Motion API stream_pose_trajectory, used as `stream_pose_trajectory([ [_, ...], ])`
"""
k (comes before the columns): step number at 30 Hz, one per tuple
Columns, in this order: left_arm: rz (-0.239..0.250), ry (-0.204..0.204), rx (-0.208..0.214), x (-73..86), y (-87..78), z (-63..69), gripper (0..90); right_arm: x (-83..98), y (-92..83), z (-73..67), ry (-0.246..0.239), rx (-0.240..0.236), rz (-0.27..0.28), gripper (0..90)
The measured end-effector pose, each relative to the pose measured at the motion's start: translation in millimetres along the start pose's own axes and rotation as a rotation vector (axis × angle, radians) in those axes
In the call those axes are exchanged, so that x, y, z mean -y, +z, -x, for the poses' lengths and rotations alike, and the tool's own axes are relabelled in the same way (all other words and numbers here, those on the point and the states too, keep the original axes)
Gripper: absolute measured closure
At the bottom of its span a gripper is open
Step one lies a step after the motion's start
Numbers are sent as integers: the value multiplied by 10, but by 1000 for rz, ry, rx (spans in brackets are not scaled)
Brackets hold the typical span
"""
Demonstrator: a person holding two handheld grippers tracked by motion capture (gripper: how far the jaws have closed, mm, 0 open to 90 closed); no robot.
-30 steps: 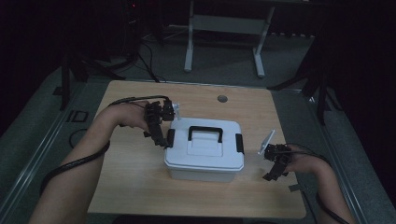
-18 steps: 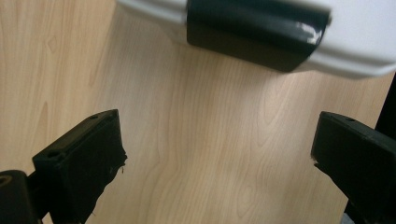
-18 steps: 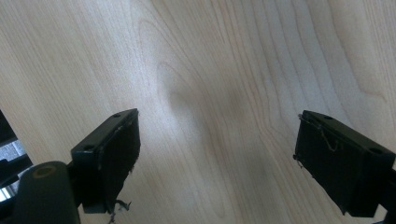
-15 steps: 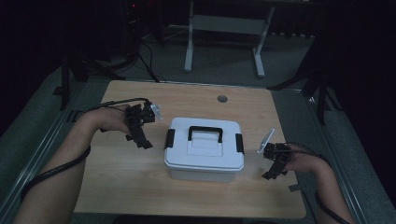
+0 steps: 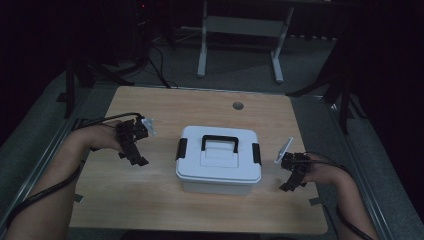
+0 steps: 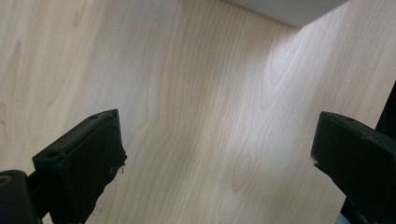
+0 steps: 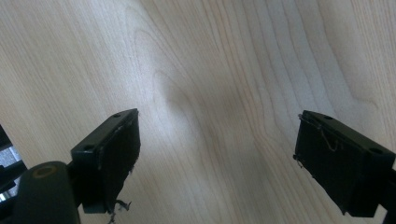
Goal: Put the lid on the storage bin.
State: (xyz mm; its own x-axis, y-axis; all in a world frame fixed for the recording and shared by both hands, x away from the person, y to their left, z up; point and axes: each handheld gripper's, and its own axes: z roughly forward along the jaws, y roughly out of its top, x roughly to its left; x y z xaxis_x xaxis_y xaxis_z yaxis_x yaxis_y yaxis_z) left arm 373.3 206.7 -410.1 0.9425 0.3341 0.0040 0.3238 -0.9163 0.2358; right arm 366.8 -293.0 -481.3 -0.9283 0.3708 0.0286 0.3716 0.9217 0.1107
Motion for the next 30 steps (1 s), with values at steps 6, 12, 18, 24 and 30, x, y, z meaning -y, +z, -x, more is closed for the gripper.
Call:
stream_pose_trajectory([
  [6, 0, -17, 10, 133, 63, 9, 20, -6, 13, -4, -1, 0, 3, 140],
  [12, -1, -31, 15, 255, 133, 23, 20, 7, 12, -8, -1, 2, 5, 140],
  [18, -12, -48, 32, 374, 251, 32, 20, 21, 26, -8, 0, 1, 5, 140],
  [24, -18, -58, 49, 468, 370, 43, 20, 31, 54, 2, 3, -2, 0, 140],
  [30, -28, -82, 58, 555, 464, 44, 20, 37, 77, 6, 5, -7, -4, 140],
])
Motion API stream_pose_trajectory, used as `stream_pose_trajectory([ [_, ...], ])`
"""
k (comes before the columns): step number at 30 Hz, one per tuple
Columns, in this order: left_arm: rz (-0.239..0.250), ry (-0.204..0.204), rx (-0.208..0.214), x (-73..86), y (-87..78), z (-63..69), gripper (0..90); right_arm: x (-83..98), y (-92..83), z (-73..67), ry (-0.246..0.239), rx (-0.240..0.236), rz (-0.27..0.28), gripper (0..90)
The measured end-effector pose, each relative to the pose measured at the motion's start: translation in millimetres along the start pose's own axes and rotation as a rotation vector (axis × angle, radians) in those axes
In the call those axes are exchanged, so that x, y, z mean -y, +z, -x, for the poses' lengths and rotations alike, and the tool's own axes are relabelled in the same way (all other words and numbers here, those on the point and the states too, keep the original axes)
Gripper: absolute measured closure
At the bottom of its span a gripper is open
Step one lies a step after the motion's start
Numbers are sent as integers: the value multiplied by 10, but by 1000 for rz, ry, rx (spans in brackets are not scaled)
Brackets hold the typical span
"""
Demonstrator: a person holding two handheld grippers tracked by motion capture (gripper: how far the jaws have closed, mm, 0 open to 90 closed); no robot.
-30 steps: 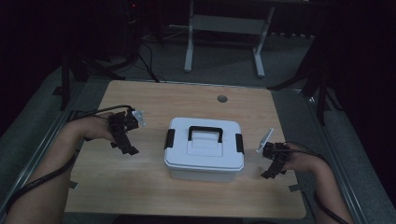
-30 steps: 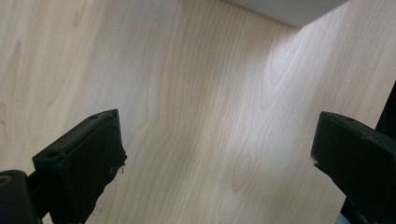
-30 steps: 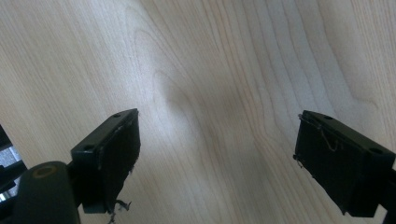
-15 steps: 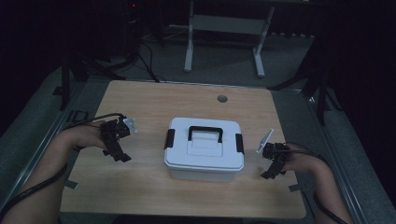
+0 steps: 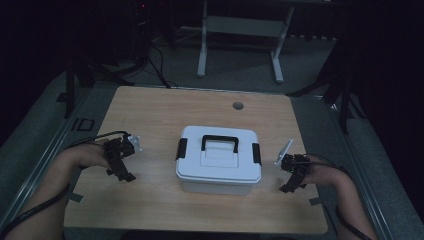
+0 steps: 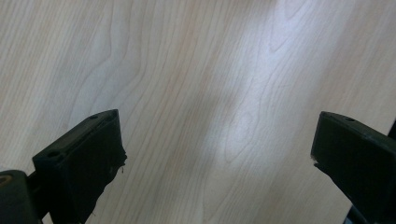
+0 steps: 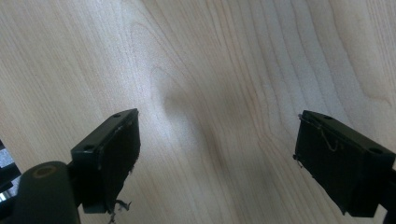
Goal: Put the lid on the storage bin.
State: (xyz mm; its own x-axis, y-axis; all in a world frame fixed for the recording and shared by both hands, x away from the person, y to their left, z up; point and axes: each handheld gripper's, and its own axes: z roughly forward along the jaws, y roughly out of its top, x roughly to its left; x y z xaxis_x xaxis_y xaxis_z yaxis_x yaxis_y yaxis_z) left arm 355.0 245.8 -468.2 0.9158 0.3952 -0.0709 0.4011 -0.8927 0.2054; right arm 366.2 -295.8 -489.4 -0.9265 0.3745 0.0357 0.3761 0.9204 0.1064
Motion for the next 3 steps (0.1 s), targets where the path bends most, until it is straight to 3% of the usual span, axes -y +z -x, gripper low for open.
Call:
stream_pose_trajectory([
  [3, 4, -2, 6, 27, 25, 3, 20, 2, 10, -1, -2, -1, 2, 140],
])
